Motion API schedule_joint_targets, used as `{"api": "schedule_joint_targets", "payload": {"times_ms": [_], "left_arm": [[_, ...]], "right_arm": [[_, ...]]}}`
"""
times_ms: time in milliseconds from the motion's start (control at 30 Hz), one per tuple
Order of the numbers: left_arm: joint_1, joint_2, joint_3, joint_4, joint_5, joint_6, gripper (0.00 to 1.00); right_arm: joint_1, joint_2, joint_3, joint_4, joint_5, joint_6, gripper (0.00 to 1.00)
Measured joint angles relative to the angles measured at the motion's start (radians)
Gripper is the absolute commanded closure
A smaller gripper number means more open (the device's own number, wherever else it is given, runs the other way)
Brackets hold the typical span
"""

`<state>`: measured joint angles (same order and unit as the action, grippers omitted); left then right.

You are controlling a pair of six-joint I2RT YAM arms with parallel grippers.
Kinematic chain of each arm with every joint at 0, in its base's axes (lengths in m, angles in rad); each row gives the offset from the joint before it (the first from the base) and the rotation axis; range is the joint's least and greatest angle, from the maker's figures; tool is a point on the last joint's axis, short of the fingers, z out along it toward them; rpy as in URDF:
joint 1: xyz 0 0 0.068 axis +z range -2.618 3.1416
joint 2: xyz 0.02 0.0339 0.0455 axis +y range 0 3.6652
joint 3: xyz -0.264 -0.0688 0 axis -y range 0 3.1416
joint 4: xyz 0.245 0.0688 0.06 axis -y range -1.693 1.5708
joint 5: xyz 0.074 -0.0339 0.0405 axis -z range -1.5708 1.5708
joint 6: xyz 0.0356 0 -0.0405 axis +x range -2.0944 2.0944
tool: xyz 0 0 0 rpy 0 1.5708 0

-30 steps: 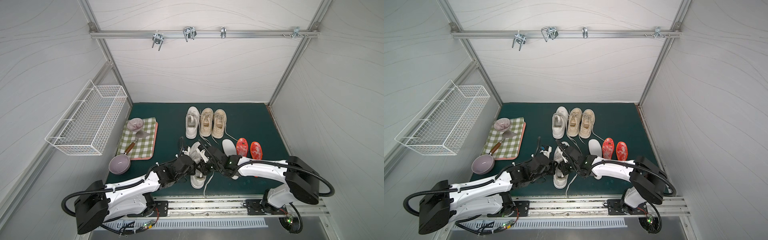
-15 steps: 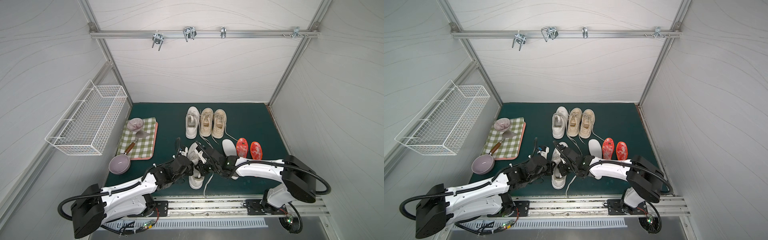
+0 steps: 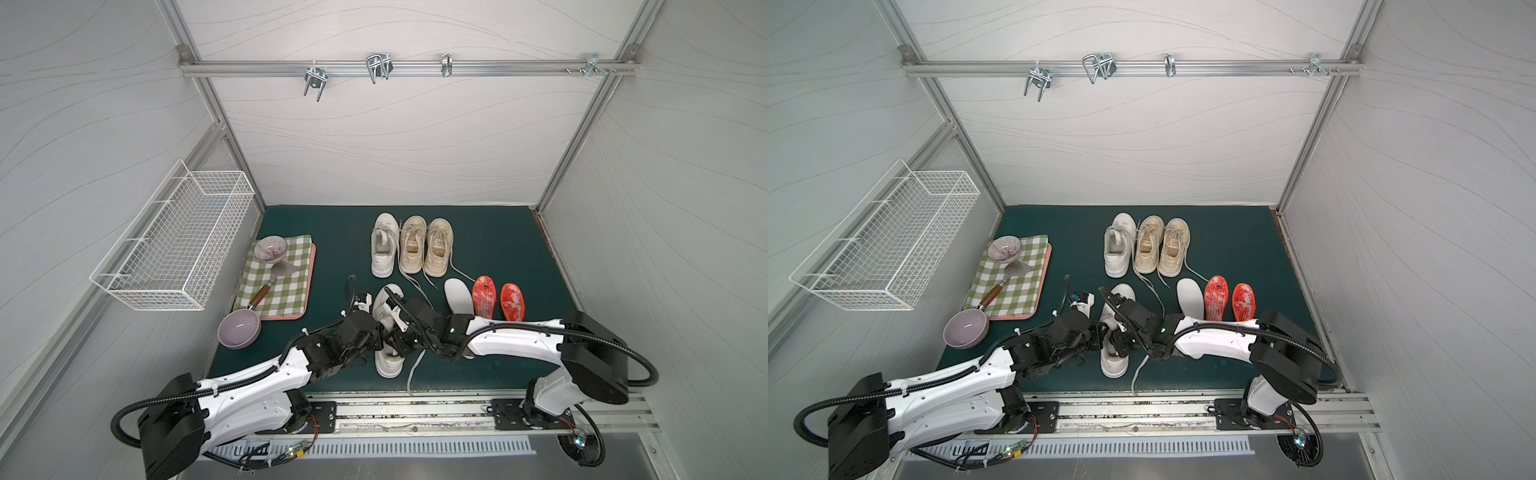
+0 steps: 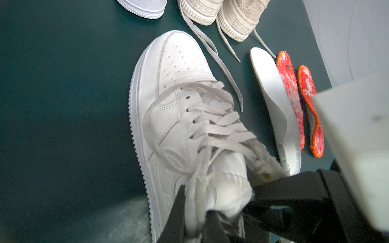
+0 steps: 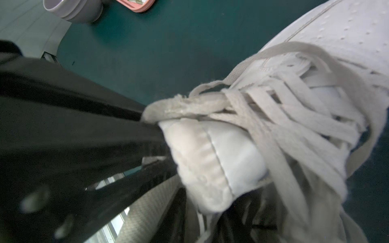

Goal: Remove the insole from the shoe

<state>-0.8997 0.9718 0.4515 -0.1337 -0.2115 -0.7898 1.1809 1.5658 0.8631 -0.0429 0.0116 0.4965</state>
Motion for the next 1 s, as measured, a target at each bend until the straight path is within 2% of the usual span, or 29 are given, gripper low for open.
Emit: {"api": "schedule_joint_targets", "payload": {"times_ms": [300, 500, 700, 1000], "left_arm": [[0.009, -0.014, -0.003, -0.016, 0.0, -0.004, 1.0], [0.009, -0.016, -0.003, -0.02, 0.002, -0.007, 1.0], [0.009, -0.016, 0.008, -0.015, 0.005, -0.003, 1.0], [0.008, 0.008, 0.034, -0.026, -0.01, 0.035, 1.0]], "right_arm": [[0.003, 0.001, 0.002, -0.007, 0.038, 0.009, 0.91], [-0.022, -0.065, -0.029, -0.008, 0.006, 0.024, 1.0], [-0.085, -0.146, -0.047, -0.008, -0.089, 0.057, 1.0], [-0.143, -0.18, -0.054, 0.008, -0.196, 0.116, 1.0]]}}
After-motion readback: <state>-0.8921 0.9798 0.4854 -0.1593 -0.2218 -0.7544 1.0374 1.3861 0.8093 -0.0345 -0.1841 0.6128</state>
